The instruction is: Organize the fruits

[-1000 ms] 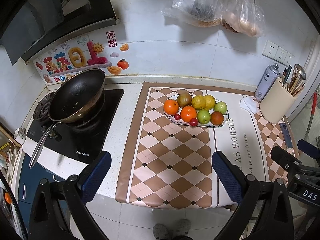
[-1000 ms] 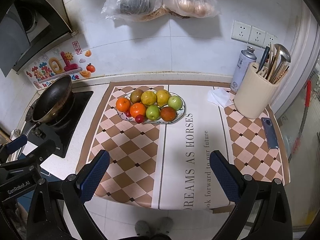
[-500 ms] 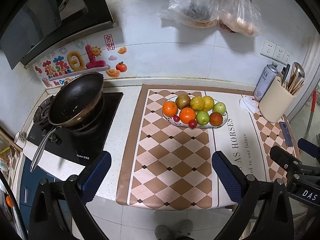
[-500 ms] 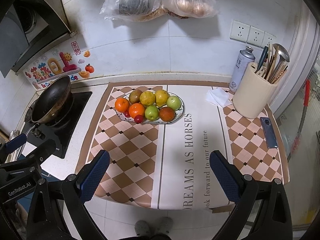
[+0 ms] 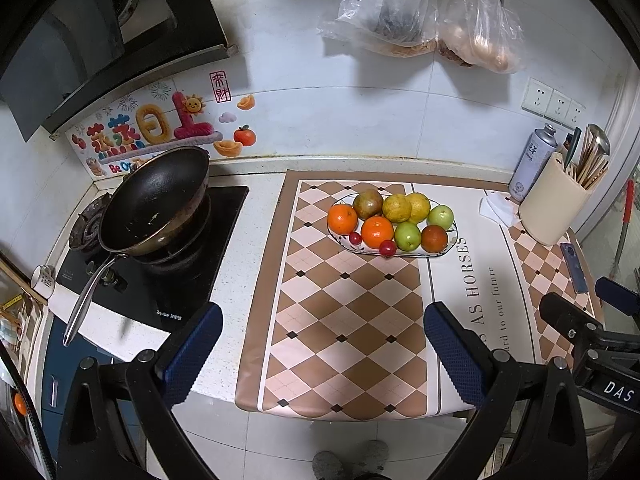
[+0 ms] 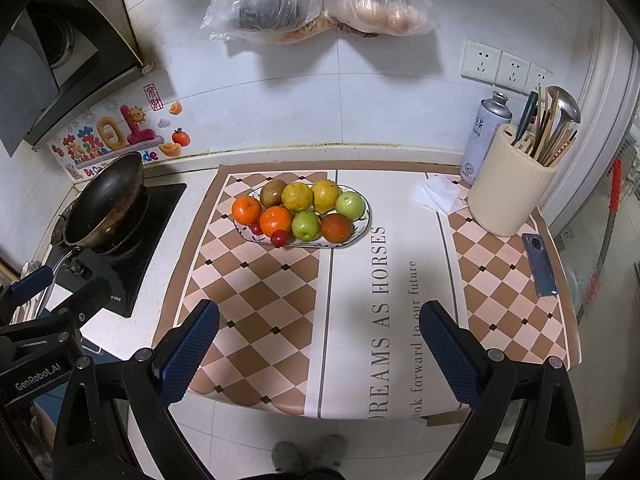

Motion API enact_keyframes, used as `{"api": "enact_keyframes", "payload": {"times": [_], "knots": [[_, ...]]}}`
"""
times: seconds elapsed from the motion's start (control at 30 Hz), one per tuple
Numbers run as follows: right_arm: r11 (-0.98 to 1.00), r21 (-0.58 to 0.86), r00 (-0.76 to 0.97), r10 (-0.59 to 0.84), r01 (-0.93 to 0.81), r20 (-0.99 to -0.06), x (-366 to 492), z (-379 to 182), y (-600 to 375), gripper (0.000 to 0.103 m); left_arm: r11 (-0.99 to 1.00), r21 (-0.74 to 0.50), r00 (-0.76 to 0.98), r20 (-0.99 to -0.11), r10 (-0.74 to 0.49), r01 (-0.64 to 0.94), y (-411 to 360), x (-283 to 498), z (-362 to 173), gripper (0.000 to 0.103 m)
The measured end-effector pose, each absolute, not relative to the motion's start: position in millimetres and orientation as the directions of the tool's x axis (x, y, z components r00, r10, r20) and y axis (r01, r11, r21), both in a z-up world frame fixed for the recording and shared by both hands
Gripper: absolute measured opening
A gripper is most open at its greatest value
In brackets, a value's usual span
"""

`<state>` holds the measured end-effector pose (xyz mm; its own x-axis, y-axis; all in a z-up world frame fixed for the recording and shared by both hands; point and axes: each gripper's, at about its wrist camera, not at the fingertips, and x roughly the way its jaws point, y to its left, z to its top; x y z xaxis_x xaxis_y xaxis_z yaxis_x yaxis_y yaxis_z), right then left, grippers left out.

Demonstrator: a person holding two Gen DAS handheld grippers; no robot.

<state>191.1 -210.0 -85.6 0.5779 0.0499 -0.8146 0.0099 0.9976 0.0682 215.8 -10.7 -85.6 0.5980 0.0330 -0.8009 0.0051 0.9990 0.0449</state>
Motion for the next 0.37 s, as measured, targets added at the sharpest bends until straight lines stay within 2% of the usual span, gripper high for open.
{"api": "enact_keyframes", "payload": {"times": [0.37], "knots": [[0.998,0.069,0.578,0.05,0.011,-0.815,190.5,-86.4,-208.3,0.102,0.999,0.043,0.602,-0.798,0.029,0.008,-9.2,214.8,-84.8,0.103]]}}
